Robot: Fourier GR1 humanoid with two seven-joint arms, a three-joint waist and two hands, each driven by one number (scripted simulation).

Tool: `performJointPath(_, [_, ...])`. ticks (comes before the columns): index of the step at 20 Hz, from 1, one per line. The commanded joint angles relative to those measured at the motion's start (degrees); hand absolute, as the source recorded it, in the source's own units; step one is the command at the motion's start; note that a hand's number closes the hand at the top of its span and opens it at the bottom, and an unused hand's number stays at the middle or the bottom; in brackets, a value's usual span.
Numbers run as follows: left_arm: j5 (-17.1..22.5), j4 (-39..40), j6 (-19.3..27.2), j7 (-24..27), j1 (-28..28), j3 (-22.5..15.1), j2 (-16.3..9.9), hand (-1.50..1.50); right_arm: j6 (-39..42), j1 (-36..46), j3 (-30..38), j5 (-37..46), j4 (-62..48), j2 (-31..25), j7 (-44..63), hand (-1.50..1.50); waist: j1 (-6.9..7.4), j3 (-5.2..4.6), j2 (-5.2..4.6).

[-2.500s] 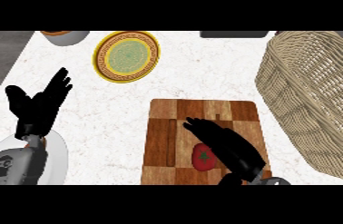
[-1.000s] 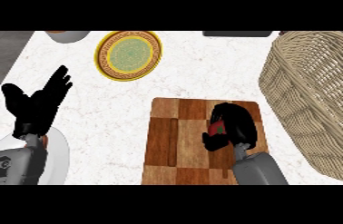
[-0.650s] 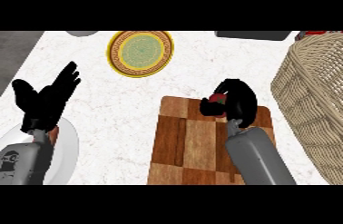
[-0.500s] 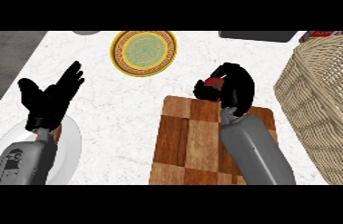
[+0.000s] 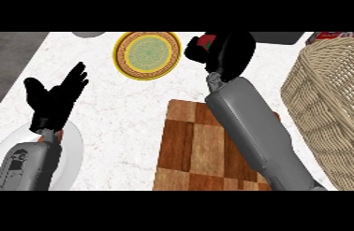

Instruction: Pick the tomato from the cutting board and place it in the basket

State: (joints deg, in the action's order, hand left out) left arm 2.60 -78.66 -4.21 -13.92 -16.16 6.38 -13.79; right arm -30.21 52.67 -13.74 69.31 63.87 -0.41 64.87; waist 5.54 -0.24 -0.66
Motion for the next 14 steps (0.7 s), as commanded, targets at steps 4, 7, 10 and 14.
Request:
performJointPath(4, [0.3, 1.1, -0.2, 0.6, 0.5, 1.1, -0.7, 0.0, 2.1, 14.4, 3.4, 8.6, -7.6, 0.4, 20.2, 1.5, -1.51, 0.01, 0.61])
performJointPath(7, [0.0, 0.8, 0.2, 0.5, -0.7, 1.0, -0.6, 0.0, 1.4, 19.0, 6.7, 11.5, -13.7, 0.4, 19.3, 1.5, -1.9, 0.08, 0.18])
performJointPath(10, [0.7, 2.2, 0.0, 0.8, 0.5, 1.5, -0.1, 0.0, 2.9, 22.9, 10.7, 14.8, -14.7, 0.4, 20.3, 1.5, -3.2, 0.07, 0.43])
performJointPath(14, [1.2, 1.6, -0.4, -0.8, -1.6, 3.0, -2.3, 0.0, 1.6, 25.6, 15.3, 19.0, -20.7, -1.0, 18.7, 1.5, -3.51, 0.12, 0.15])
